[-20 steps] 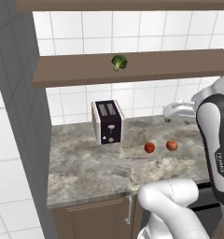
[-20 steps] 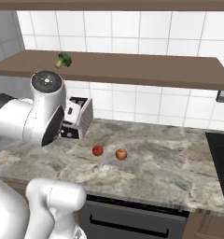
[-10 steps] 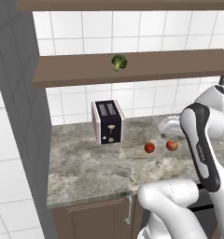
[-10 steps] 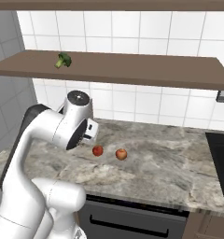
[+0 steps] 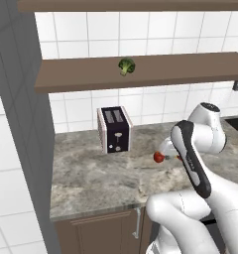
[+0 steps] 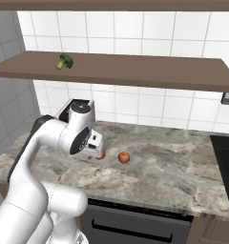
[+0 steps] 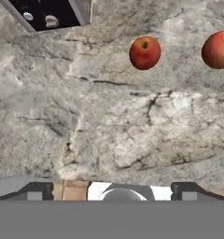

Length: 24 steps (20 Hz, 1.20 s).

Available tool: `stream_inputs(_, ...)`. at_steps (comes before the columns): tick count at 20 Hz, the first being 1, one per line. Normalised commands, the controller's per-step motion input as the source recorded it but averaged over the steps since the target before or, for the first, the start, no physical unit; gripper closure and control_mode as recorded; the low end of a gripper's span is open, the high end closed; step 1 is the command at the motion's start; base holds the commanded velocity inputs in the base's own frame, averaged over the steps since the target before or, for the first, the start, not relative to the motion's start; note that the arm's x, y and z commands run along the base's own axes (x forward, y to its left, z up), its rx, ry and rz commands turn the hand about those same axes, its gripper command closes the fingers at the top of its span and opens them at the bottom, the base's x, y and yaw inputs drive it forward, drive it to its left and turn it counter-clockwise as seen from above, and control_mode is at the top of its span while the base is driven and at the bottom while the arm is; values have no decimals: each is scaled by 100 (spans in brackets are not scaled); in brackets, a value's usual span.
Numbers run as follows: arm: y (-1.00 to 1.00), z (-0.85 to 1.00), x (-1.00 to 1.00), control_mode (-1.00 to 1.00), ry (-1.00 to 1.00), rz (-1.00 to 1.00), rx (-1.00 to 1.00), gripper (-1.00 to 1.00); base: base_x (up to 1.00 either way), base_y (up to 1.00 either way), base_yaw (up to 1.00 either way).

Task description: Pick the broccoli, apple, apple from the counter and place them in the cabinet.

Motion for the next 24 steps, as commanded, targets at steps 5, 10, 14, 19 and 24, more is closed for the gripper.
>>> stream_inputs(5,-16,-39,35,-100,0,0,-1,-100,0,0,0)
stream_inputs(10,-10,-39,52,-100,0,0,0,-100,0,0,0)
stream_inputs(14,-1,-27,55,-100,0,0,-1,-100,0,0,0)
stream_inputs(19,-1,-11,49,-100,0,0,-1,-100,0,0,0)
stream_inputs(24,-10,-20,28,-100,0,0,-3,-100,0,0,0)
